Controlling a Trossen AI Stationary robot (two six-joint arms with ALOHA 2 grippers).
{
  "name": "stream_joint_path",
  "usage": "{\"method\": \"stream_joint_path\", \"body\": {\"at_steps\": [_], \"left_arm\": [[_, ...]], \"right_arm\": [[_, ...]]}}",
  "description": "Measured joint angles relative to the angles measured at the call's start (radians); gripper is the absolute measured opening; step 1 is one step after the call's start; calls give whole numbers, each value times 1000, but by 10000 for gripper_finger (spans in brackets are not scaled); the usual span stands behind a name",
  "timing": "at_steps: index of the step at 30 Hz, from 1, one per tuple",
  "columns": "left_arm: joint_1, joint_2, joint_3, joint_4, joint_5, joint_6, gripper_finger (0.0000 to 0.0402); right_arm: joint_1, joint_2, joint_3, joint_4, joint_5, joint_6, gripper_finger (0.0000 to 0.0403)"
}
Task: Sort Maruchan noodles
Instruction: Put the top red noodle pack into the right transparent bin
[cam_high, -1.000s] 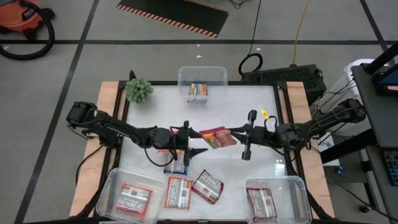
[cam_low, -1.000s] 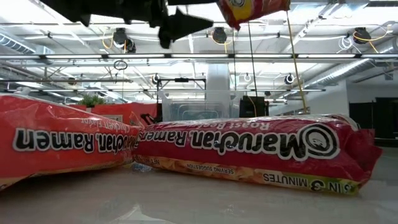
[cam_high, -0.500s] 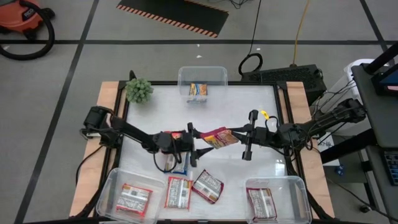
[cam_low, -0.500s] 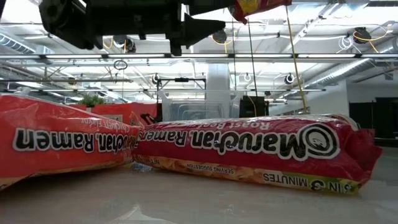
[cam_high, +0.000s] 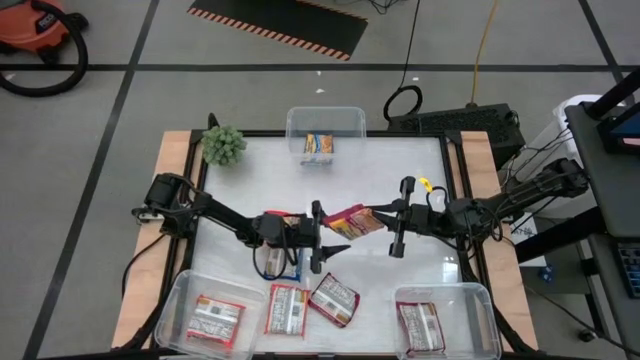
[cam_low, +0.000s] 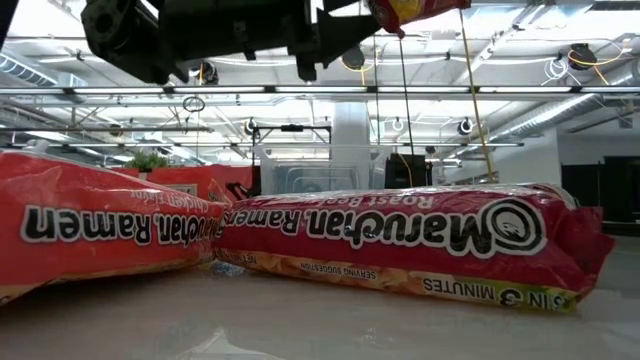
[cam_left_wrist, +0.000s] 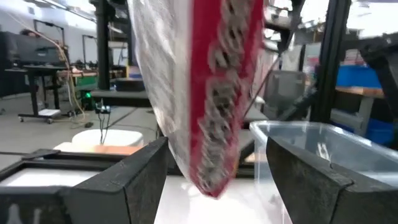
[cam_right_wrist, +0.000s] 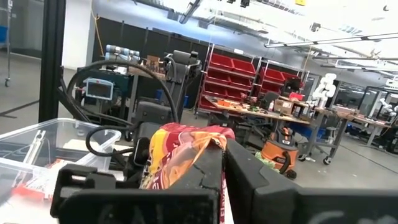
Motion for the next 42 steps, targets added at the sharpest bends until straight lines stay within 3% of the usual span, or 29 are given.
{"method": "stream_joint_path", "body": {"at_steps": [4,11,15,26,31,36,39,42], "left_arm": [[0,0,22,15,-54,16,276],[0,-1,49,8,-56,64,276],[17,-1,49,6,-58,18,272],[28,-2,49,-26,-59,13,140],[28,-2,49,-78,-60,25,133],[27,-2,49,-174,-67,-5,140],[19,-3,49,-316,-69,-25,138],[13,-11,46,-489,-63,-28,137]], "right_arm": [[0,0,0,3,0,0,0],[-18,15,0,7,1,11,0],[-20,21,0,3,1,8,0],[-25,20,0,-17,2,7,0],[-25,20,-1,-60,12,23,11],[-9,16,-1,-171,113,134,32],[14,-3,-1,-299,187,293,52],[33,-44,0,-431,186,472,75]]}}
